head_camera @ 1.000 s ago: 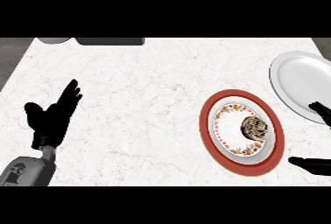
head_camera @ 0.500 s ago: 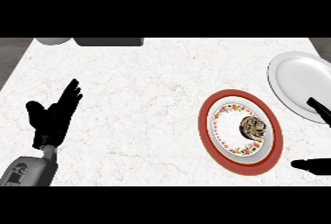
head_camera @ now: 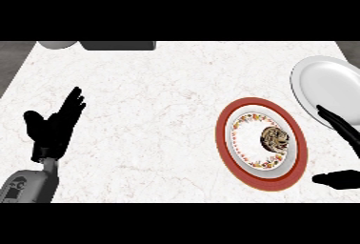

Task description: Pick the cupcake from the plate and place it in the plate

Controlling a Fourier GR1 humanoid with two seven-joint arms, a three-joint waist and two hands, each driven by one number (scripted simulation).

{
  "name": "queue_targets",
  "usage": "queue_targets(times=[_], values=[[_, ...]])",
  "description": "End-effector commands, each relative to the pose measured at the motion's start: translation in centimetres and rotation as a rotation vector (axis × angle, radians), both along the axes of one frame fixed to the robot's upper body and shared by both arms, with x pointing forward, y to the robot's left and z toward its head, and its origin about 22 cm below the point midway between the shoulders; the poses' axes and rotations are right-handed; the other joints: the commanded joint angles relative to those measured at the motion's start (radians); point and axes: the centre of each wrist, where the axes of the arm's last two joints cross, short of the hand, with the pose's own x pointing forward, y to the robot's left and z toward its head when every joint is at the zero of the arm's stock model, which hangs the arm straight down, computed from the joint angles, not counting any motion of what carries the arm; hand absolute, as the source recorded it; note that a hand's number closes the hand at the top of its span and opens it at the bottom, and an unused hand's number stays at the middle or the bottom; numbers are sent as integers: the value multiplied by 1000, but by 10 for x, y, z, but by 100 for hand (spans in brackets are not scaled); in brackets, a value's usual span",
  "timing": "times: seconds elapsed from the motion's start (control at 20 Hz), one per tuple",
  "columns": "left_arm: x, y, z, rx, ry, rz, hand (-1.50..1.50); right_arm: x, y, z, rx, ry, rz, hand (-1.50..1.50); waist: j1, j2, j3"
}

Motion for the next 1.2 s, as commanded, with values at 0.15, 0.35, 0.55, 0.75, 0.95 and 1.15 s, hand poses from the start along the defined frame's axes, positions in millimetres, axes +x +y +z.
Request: queue_targets(times=[0.15, 0.35, 0.55, 0.75, 0.95, 1.15], values=[[-15, -11, -2, -6, -6, -5, 0, 1, 29, -1, -151, 69, -22, -150, 3, -1, 0], [9, -2, 16, 11, -8, -7, 0, 15, 48, 3, -199, 111, -15, -150, 1, 0, 0], [-4, 0, -2, 5, 11, -1, 0, 25, 48, 11, -212, 123, -16, -150, 3, 0, 0], [-11, 17, 3, 0, 3, -3, 0, 38, 47, 10, -238, 148, -37, -150, 7, 1, 1], [-1, -5, -8, 6, 4, -15, 0, 58, 58, 18, -243, 154, -48, -150, 6, 2, 1], [1, -8, -5, -1, 4, -4, 0, 59, 71, 2, -285, 141, -58, -150, 4, 1, 1]])
